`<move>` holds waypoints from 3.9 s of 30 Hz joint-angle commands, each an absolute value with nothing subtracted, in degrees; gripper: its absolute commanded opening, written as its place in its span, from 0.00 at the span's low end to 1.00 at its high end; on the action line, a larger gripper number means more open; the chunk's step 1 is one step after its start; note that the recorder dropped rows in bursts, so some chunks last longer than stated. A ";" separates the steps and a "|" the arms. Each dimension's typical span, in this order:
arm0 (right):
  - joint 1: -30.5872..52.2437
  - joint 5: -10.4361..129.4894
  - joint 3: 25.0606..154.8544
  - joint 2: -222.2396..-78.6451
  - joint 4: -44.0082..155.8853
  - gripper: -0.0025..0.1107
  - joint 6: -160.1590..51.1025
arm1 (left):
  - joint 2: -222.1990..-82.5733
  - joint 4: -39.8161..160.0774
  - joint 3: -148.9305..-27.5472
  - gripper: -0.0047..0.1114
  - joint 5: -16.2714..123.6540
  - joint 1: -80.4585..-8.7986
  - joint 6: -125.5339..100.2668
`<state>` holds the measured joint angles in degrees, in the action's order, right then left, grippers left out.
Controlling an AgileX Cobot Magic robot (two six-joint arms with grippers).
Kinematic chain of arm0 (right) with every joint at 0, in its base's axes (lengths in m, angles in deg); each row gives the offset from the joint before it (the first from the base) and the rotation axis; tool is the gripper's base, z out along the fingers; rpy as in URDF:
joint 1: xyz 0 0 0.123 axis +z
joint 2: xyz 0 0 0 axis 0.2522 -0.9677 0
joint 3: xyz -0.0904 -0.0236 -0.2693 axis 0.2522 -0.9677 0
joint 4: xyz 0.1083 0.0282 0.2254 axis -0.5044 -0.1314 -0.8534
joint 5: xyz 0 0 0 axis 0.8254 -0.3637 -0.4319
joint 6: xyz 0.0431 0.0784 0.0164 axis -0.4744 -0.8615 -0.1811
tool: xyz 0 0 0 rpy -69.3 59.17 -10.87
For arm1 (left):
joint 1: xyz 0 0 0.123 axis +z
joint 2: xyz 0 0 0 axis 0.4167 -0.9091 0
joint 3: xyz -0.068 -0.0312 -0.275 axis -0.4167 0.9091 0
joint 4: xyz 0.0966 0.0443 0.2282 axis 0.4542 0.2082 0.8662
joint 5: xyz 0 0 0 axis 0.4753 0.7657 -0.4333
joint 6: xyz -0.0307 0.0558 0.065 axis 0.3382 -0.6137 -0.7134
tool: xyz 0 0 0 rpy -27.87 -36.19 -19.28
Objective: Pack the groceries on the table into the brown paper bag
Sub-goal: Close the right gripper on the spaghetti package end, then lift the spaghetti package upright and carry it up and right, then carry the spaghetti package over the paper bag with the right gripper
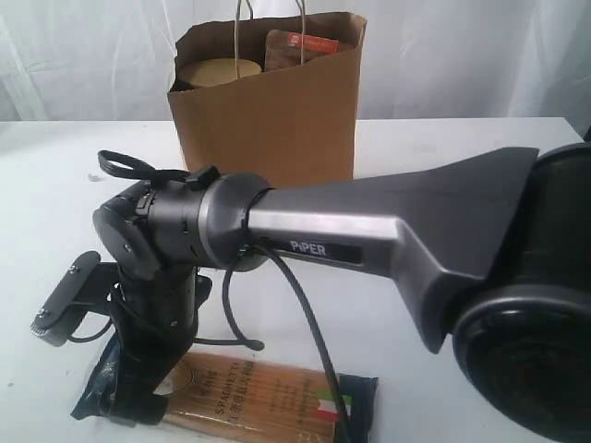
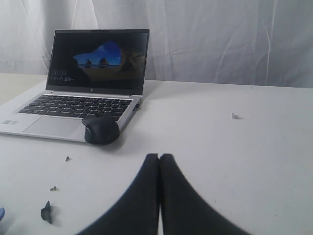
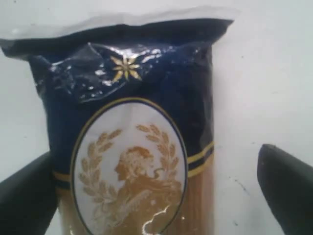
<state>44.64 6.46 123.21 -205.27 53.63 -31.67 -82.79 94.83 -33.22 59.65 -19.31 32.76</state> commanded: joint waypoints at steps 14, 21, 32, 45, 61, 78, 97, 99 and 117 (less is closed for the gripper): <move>44.22 3.53 123.20 -207.84 48.00 0.88 -31.33 | -82.57 95.14 -32.95 0.04 59.24 -19.64 32.69; 44.22 2.14 123.20 -207.84 48.25 0.13 -31.34 | -82.57 95.14 -32.95 0.04 59.24 -19.64 32.69; 44.22 -2.66 123.20 -204.47 49.13 0.02 -35.56 | -82.57 95.14 -32.95 0.04 59.24 -19.64 32.69; 44.22 -0.87 121.78 -182.65 53.82 0.02 -41.51 | -82.57 95.14 -32.95 0.04 59.24 -19.64 32.69; 44.22 -3.09 107.49 -150.17 63.73 0.02 -50.81 | -82.57 95.14 -32.95 0.04 59.24 -19.64 32.69; 44.22 -8.70 94.51 -121.73 135.02 0.02 -91.01 | -82.57 95.14 -32.95 0.04 59.24 -19.64 32.69; 44.33 14.50 94.24 -118.24 143.30 0.02 -117.28 | -82.57 95.14 -32.95 0.04 59.24 -19.64 32.69; 44.33 13.70 94.24 -122.12 146.96 0.02 -119.65 | -82.57 95.14 -32.95 0.04 59.24 -19.64 32.69; 13.17 46.00 116.16 -153.23 155.89 0.02 -172.06 | -82.57 95.14 -32.95 0.04 59.24 -19.64 32.69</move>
